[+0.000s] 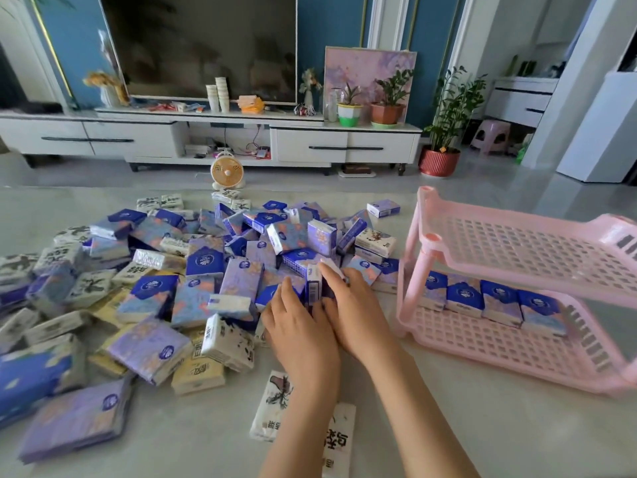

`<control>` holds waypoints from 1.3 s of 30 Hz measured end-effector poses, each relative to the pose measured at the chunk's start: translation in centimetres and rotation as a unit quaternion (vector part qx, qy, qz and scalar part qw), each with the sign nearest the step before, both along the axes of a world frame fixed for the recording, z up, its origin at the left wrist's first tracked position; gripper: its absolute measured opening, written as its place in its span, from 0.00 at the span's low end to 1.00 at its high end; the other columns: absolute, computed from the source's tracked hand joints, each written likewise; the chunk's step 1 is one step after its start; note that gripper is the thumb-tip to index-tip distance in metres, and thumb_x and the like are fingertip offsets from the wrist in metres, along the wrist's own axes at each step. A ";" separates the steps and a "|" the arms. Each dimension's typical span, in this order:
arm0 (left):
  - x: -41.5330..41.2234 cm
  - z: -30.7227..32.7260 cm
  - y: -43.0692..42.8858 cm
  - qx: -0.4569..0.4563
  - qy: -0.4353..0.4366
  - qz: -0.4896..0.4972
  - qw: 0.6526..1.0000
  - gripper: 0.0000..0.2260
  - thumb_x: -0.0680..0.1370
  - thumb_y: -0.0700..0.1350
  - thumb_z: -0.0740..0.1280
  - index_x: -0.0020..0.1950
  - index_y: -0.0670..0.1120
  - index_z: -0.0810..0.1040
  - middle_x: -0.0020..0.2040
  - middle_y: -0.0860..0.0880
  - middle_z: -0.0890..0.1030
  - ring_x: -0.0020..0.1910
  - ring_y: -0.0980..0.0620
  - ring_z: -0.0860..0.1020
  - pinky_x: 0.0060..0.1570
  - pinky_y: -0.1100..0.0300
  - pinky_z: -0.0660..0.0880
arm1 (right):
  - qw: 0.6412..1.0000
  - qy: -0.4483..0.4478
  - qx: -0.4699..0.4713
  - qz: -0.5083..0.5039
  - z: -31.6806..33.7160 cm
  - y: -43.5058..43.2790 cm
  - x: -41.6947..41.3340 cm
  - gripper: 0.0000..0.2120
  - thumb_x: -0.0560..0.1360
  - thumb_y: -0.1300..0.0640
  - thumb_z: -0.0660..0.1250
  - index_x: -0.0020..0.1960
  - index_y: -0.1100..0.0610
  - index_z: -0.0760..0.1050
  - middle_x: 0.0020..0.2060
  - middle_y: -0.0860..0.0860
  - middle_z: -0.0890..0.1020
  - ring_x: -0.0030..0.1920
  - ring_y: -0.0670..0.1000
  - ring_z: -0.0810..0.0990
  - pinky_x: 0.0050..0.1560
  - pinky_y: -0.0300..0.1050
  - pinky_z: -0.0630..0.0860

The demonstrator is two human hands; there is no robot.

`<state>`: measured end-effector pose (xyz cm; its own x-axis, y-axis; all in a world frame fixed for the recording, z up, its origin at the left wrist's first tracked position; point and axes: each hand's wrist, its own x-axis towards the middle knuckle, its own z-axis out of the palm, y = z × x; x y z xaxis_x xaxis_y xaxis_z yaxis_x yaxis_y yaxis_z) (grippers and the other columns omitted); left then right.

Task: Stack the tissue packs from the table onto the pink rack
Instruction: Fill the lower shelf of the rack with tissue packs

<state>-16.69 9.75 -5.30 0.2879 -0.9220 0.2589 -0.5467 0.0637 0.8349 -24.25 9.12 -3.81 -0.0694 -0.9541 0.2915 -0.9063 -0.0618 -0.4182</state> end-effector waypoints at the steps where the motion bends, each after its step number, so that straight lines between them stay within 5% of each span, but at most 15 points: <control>1: 0.0 -0.2 -0.2 -0.001 -0.019 -0.007 1.000 0.24 0.77 0.41 0.62 0.73 0.43 0.62 0.70 0.44 0.68 0.68 0.44 0.61 0.65 0.57 0.56 | 1.000 -0.009 0.016 -0.003 0.0 -0.4 0.0 0.26 0.77 0.60 0.56 0.74 0.47 0.57 0.64 0.57 0.67 0.63 0.59 0.68 0.61 0.49 0.66; 4: -0.2 -0.7 -0.7 -0.016 -0.080 -0.033 0.996 0.22 0.76 0.42 0.64 0.71 0.43 0.67 0.65 0.45 0.74 0.64 0.42 0.66 0.59 0.51 0.63 | 0.998 -0.062 0.017 -0.025 0.0 -1.3 -0.2 0.23 0.77 0.60 0.57 0.70 0.48 0.63 0.59 0.58 0.71 0.61 0.59 0.70 0.61 0.51 0.68; 7: -0.7 -1.1 -1.2 -0.062 -0.125 -0.022 0.990 0.19 0.70 0.38 0.71 0.60 0.38 0.77 0.47 0.43 0.83 0.50 0.38 0.77 0.46 0.49 0.72 | 0.992 -0.107 -0.032 -0.058 0.2 -1.6 0.1 0.11 0.77 0.59 0.58 0.58 0.53 0.73 0.50 0.57 0.75 0.53 0.59 0.75 0.51 0.51 0.72; 11: -0.7 -0.4 -1.0 -0.087 -0.055 -0.007 0.995 0.20 0.72 0.46 0.58 0.59 0.39 0.77 0.46 0.41 0.82 0.47 0.38 0.74 0.45 0.51 0.70 | 0.981 -0.154 -0.094 -0.070 1.2 -0.5 0.2 0.05 0.76 0.62 0.59 0.49 0.57 0.73 0.48 0.55 0.78 0.50 0.56 0.75 0.45 0.48 0.68; 15: -0.4 1.2 0.4 -0.112 0.038 0.026 0.993 0.15 0.69 0.38 0.69 0.56 0.43 0.78 0.48 0.44 0.81 0.51 0.41 0.71 0.46 0.59 0.60 | 0.970 -0.210 -0.108 -0.050 2.8 2.4 0.0 0.15 0.74 0.64 0.62 0.59 0.55 0.68 0.49 0.51 0.77 0.50 0.55 0.77 0.47 0.47 0.70; 19: -1.5 3.3 2.9 -0.179 0.066 -0.023 0.981 0.10 0.65 0.46 0.68 0.45 0.48 0.77 0.41 0.51 0.79 0.43 0.53 0.68 0.43 0.56 0.65 | 0.966 -0.201 -0.139 -0.086 4.2 6.5 -1.8 0.21 0.70 0.63 0.66 0.60 0.49 0.70 0.48 0.47 0.77 0.45 0.45 0.75 0.43 0.36 0.71; 22: -3.7 4.6 5.6 -0.254 0.058 -0.120 0.958 0.10 0.64 0.49 0.63 0.44 0.50 0.74 0.40 0.54 0.77 0.41 0.53 0.69 0.40 0.60 0.66 | 0.933 -0.290 -0.154 -0.147 5.1 9.6 -5.1 0.14 0.68 0.60 0.65 0.50 0.44 0.74 0.40 0.45 0.79 0.39 0.42 0.75 0.38 0.30 0.69; 26: -6.6 4.7 9.2 -0.316 0.013 -0.279 0.907 0.09 0.65 0.43 0.61 0.44 0.49 0.74 0.40 0.54 0.76 0.41 0.53 0.71 0.39 0.64 0.66 | 0.851 -0.441 -0.146 -0.246 3.7 12.8 -11.5 0.13 0.72 0.65 0.62 0.39 0.51 0.80 0.39 0.50 0.83 0.39 0.50 0.79 0.40 0.43 0.77; 29: -8.6 3.2 9.6 -0.301 -0.020 -0.376 0.876 0.12 0.64 0.42 0.58 0.46 0.51 0.70 0.42 0.54 0.74 0.41 0.52 0.72 0.37 0.61 0.68 | 0.805 -0.536 -0.041 -0.252 1.8 14.2 -15.3 0.10 0.75 0.66 0.60 0.48 0.58 0.79 0.45 0.58 0.82 0.41 0.55 0.80 0.42 0.49 0.78; 31: -10.0 1.9 8.6 -0.279 -0.045 -0.414 0.865 0.13 0.65 0.40 0.57 0.47 0.51 0.70 0.44 0.54 0.74 0.43 0.52 0.72 0.37 0.59 0.69 | 0.776 -0.573 -0.056 -0.258 0.7 14.2 -16.6 0.12 0.72 0.68 0.60 0.52 0.61 0.78 0.48 0.59 0.82 0.43 0.55 0.81 0.39 0.46 0.78; 35: -11.6 -0.3 5.6 -0.270 -0.097 -0.390 0.875 0.17 0.64 0.37 0.61 0.50 0.49 0.78 0.49 0.50 0.77 0.48 0.51 0.72 0.44 0.63 0.67 | 0.757 -0.525 -0.155 -0.356 -0.4 12.8 -17.0 0.09 0.71 0.69 0.65 0.51 0.64 0.77 0.45 0.61 0.82 0.42 0.55 0.79 0.42 0.47 0.77; 39: -12.0 -1.9 4.0 -0.252 -0.129 -0.356 0.891 0.18 0.62 0.35 0.63 0.50 0.48 0.75 0.51 0.45 0.77 0.49 0.50 0.69 0.45 0.62 0.65 | 0.782 -0.442 -0.183 -0.399 -1.1 10.5 -16.6 0.06 0.70 0.63 0.69 0.46 0.64 0.77 0.40 0.57 0.82 0.41 0.55 0.78 0.44 0.44 0.75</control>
<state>-28.73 13.79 -7.19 -0.4514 -0.5952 0.6648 -0.3873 0.8019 0.4550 -40.90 19.65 -4.95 -0.9287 -0.3692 0.0360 -0.0837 0.1141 -0.9899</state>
